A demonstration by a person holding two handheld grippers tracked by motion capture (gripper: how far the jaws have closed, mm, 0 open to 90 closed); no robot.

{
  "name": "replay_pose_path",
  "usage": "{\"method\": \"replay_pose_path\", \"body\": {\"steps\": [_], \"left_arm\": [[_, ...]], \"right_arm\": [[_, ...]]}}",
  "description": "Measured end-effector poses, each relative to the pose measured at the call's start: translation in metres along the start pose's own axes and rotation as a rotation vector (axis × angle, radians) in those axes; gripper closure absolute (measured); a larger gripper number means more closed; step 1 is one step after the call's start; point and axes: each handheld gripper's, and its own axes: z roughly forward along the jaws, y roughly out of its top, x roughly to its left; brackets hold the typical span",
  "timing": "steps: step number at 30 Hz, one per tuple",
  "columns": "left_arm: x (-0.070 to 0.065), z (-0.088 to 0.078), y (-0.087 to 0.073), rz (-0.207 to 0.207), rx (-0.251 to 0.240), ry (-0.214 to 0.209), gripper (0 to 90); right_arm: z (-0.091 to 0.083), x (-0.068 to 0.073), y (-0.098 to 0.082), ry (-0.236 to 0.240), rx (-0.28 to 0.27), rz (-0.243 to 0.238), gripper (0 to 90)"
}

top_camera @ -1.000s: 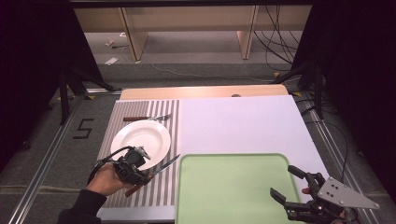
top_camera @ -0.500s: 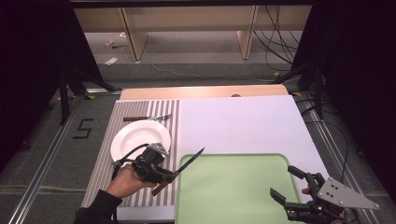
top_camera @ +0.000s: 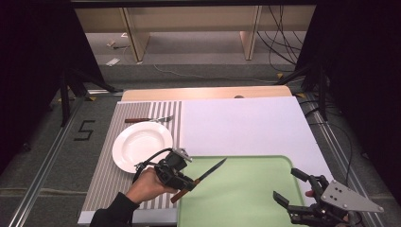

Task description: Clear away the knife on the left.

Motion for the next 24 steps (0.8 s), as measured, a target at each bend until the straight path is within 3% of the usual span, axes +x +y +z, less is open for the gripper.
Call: {"method": "replay_pose_path", "body": {"steps": [16,24], "left_arm": [[-0.015,0.027,0.011,0.023,0.064,-0.040,76.9],[-0.018,0.042,0.012,0.008,0.104,-0.065,76.9]], "right_arm": [[0.001,0.001,0.000,0.006,-0.001,-0.002,14.3],[0.000,0.001,0.000,0.011,-0.005,-0.003,14.3]]}}
